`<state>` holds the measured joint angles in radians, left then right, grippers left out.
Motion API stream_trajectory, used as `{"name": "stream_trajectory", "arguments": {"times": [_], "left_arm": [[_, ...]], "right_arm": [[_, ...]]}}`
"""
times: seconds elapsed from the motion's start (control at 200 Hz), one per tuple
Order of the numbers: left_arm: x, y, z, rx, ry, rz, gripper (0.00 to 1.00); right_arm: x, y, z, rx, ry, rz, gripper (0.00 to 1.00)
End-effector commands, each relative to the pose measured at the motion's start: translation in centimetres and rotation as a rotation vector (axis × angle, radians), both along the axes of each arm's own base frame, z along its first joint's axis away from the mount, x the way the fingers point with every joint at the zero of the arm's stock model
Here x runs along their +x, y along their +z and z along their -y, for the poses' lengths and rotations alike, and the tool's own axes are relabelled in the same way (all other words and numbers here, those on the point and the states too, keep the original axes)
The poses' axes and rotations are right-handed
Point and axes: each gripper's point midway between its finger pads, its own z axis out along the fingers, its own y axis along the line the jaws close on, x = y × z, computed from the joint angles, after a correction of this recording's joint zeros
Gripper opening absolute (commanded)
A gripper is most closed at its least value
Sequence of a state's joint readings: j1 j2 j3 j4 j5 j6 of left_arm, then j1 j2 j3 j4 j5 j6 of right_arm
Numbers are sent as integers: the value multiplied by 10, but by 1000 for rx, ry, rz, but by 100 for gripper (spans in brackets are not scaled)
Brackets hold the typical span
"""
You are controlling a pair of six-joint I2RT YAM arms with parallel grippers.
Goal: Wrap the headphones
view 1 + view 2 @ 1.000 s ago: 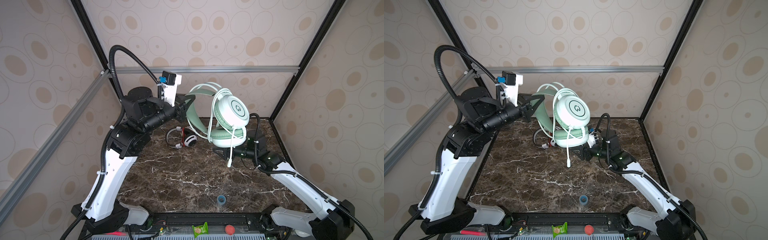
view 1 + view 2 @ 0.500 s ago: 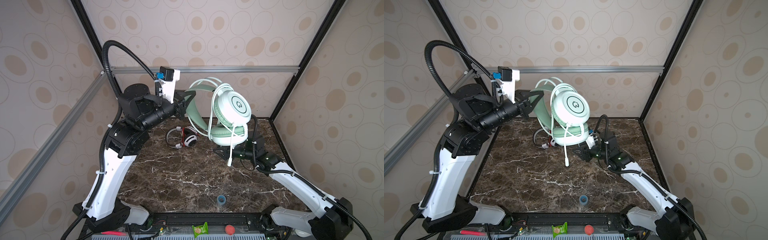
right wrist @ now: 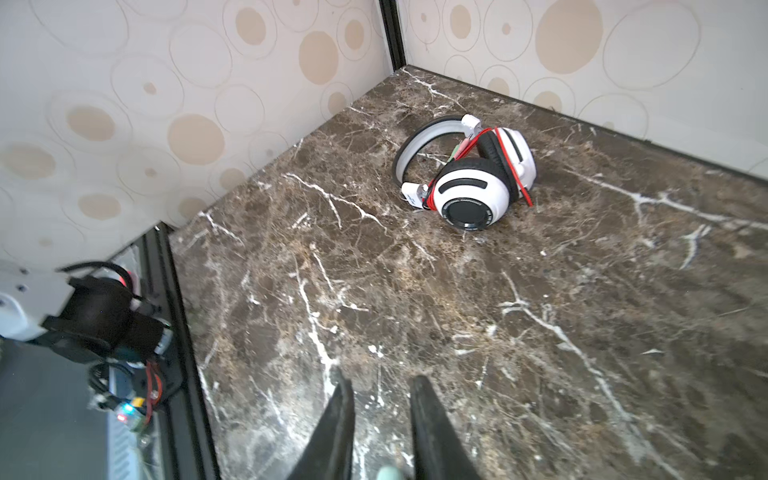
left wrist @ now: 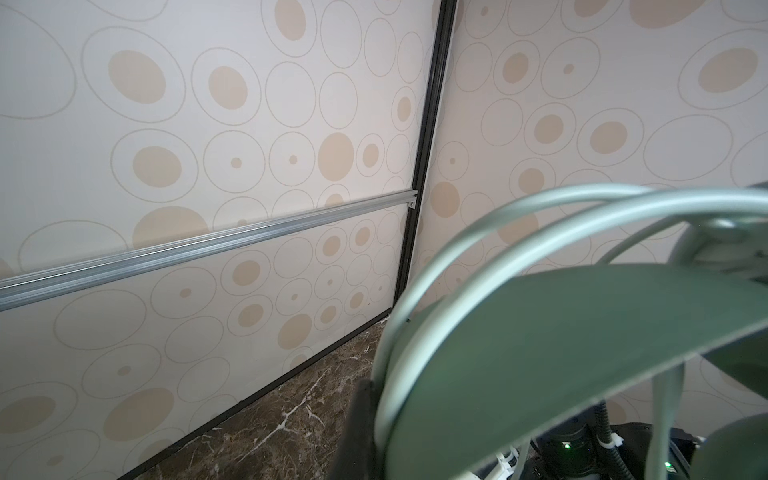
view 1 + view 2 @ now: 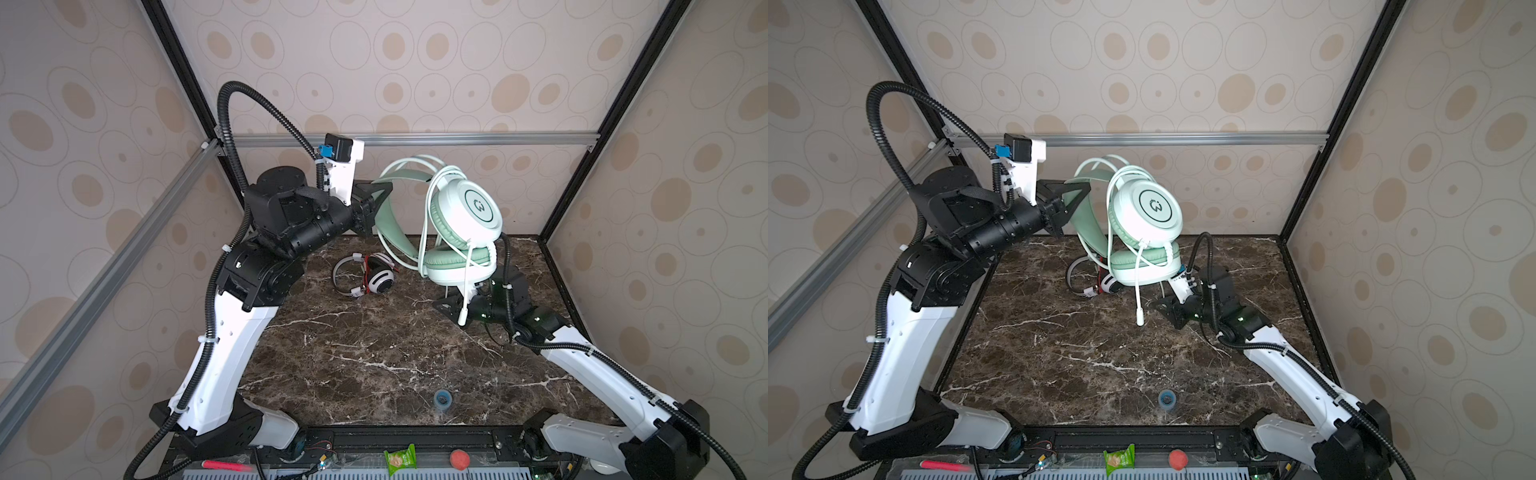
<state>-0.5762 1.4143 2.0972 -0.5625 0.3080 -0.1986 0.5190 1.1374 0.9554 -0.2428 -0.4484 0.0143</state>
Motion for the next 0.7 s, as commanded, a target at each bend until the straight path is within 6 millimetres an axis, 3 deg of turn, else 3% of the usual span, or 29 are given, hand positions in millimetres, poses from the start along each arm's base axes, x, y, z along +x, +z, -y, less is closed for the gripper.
{"name": "stream_trajectory", "arguments": {"times": [0.0,0.13,0.36,0.695], "left_arm": [[-16,38,-8,-107,-11,68,0],[-13,39,-9,-117,4,60,0],[13,33,-33,-203,187,-41,0],[44,17,-76,-386,487,-177,0]], "right_arm": [[-2,4,3,-25,-5,23,15],[0,1,4,-35,-18,20,0],[5,-5,10,-38,-77,19,0],[2,-10,1,-69,-136,45,0]]}}
